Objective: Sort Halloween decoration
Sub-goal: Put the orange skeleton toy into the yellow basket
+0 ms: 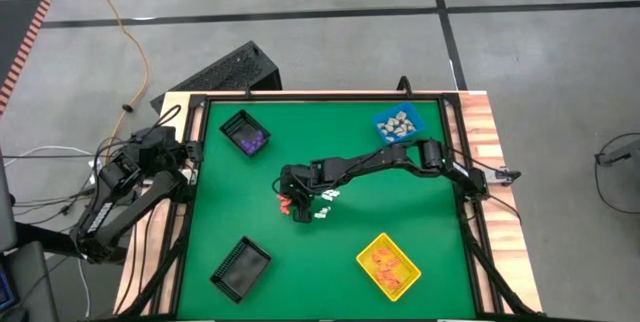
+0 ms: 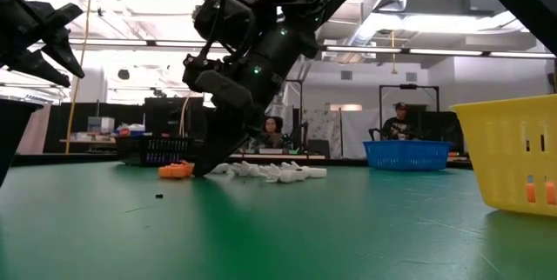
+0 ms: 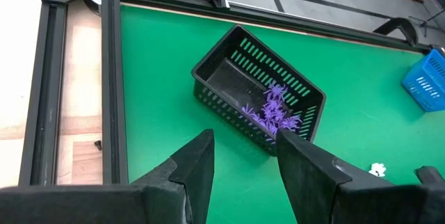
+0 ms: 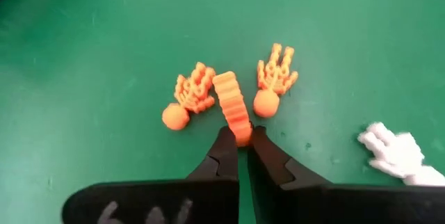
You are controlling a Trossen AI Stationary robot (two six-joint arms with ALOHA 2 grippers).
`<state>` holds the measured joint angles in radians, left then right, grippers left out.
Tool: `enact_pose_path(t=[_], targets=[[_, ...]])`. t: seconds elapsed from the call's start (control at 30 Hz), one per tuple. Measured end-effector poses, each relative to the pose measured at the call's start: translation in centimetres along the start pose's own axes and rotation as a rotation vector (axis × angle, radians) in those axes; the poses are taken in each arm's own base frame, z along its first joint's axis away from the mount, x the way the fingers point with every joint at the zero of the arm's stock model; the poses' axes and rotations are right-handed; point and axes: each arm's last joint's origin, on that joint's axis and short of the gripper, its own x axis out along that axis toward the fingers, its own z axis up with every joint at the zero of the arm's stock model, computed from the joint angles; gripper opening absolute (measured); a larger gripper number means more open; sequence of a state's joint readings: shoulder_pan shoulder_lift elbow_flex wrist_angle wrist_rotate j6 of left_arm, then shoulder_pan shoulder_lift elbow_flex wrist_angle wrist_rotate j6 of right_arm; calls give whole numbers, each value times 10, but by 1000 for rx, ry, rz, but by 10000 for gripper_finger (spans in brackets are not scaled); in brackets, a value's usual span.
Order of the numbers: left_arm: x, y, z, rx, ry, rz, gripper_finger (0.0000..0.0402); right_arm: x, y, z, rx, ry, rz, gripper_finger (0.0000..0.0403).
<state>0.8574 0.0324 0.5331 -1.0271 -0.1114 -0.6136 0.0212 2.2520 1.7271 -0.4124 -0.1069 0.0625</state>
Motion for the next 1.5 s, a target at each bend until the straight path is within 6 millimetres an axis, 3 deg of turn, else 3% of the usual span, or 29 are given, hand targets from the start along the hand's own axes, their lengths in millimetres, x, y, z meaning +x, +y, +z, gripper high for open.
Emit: enact_pose_path(t=[0.43,0.83,1.17,1.37,1.5], targets=[[0,0,0,3,5,-8,143,-52,7,46,-55,-17,-3,26],[0,0,0,4,6,-8,143,-139,15,95,-151,-94,-11,25],[0,0,0,5,6,-9,143,-201,28,90,-154,-98,-2,11],[0,0,0,8,5,-8,143,-202,38,81,-163,-21,14,19],[0,0,0,8,5,-9,143,-187,41,83,-179,-25,19,37]])
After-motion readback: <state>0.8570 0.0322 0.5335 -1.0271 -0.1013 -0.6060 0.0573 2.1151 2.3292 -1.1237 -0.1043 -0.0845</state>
